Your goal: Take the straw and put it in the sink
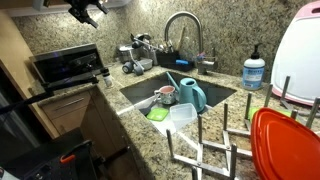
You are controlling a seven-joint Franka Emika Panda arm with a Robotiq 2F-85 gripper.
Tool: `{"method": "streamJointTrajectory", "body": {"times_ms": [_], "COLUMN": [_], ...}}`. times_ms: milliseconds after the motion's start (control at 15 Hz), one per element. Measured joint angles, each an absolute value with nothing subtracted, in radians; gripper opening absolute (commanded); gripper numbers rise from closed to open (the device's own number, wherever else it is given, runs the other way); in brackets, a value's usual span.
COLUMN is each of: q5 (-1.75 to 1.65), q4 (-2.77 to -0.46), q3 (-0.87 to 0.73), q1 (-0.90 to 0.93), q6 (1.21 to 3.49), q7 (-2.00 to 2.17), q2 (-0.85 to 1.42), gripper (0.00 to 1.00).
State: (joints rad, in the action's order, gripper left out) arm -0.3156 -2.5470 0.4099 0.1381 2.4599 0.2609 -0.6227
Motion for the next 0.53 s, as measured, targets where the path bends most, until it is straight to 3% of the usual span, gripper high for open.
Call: {"method": "streamJointTrajectory", "body": {"times_ms": [533], "q5": [-0.371], "q4": [-2.534], "q3": [0.411], "q1": [0.191], "q6": [2.750], "q7": [0.081], "q2": [-0.572], "gripper": [1.00]}}
